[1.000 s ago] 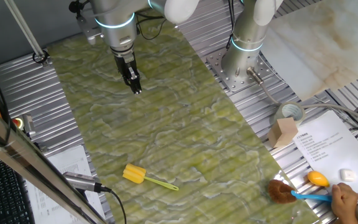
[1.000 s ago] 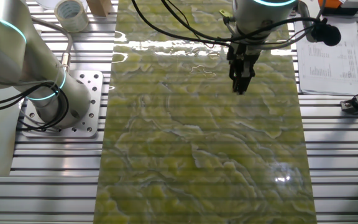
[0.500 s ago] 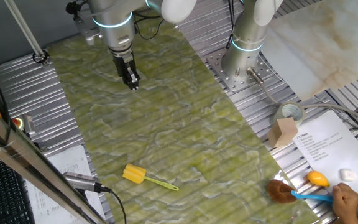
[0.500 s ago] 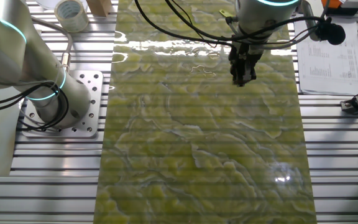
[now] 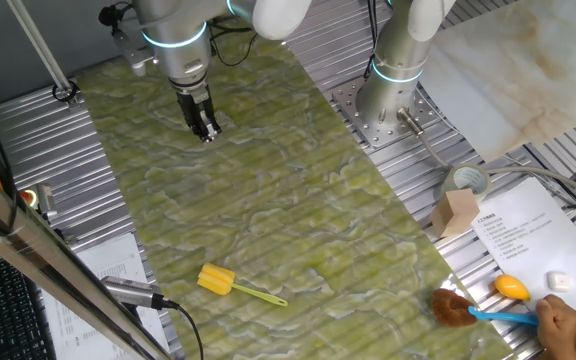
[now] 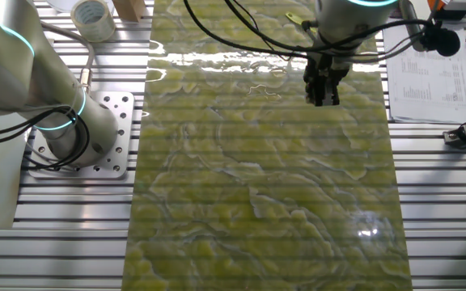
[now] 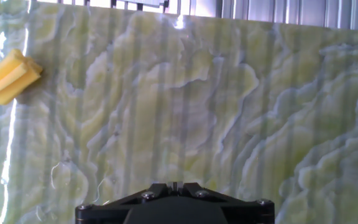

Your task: Scrub the table with a brush

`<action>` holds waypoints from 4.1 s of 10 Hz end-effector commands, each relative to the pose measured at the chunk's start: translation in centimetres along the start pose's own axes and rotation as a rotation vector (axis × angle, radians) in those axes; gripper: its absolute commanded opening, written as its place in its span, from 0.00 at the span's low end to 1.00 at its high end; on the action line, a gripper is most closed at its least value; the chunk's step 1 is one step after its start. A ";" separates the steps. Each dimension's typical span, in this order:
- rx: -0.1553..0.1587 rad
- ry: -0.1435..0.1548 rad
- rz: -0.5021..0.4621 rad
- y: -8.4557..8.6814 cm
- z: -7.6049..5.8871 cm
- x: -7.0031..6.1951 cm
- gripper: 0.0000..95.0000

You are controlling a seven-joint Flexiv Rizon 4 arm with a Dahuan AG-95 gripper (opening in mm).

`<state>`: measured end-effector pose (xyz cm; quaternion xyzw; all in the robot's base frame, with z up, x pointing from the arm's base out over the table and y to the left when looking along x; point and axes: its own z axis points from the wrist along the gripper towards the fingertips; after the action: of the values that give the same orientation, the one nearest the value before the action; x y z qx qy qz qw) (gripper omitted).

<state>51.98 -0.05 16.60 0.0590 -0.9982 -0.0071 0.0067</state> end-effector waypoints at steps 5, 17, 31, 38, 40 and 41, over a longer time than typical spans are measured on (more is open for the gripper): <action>-0.005 -0.007 -0.102 2.2 2.4 -3.4 0.00; -0.011 0.008 -0.525 14.5 3.3 -8.1 0.00; -0.008 -0.020 -1.215 16.6 4.5 -8.7 0.00; -0.082 -0.103 -1.497 22.5 5.7 -7.8 0.20; -0.065 -0.086 -1.556 22.3 5.6 -7.9 0.20; -0.073 -0.100 -1.601 22.3 5.6 -7.9 0.20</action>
<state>57.22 22.85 11.21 0.7307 -0.6800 -0.0450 -0.0407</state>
